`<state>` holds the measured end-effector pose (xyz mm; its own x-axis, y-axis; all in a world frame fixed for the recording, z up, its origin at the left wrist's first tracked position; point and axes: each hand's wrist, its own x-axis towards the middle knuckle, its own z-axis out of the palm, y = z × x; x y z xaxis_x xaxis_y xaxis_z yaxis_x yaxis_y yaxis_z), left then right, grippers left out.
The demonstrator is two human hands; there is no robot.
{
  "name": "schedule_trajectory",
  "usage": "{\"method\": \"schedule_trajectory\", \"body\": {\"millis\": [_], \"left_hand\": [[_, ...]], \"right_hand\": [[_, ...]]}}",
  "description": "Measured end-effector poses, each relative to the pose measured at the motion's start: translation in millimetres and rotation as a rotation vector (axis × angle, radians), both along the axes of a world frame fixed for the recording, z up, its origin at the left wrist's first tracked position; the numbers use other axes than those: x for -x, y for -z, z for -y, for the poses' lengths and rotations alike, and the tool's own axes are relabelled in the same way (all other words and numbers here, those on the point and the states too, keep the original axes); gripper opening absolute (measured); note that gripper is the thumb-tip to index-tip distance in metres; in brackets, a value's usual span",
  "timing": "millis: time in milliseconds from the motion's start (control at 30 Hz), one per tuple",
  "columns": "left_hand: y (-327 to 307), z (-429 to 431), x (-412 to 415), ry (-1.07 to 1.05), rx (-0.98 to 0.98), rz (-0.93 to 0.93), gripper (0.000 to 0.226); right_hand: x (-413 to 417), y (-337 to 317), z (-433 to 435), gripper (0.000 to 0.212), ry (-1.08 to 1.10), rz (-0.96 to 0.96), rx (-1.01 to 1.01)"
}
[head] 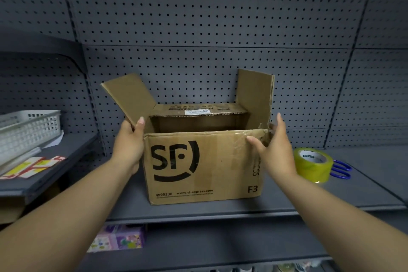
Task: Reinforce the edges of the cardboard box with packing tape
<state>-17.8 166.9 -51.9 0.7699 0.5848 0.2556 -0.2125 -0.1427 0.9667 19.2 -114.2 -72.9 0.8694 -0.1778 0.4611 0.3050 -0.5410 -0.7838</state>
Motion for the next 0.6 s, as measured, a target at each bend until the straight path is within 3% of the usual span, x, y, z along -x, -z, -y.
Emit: {"method": "schedule_trajectory", "body": {"millis": [100,200,600], "left_hand": [[2,2,6,0.000,-0.026,-0.007,0.026],[3,4,11,0.032,-0.014,0.012,0.024],[9,0,31,0.157,-0.037,-0.070,0.043]], "right_hand": [[6,4,8,0.055,0.071,0.241,0.172],[6,3,14,0.034,0.079,0.279,0.381],[-2,-35,12,0.021,0.060,-0.212,0.691]]}}
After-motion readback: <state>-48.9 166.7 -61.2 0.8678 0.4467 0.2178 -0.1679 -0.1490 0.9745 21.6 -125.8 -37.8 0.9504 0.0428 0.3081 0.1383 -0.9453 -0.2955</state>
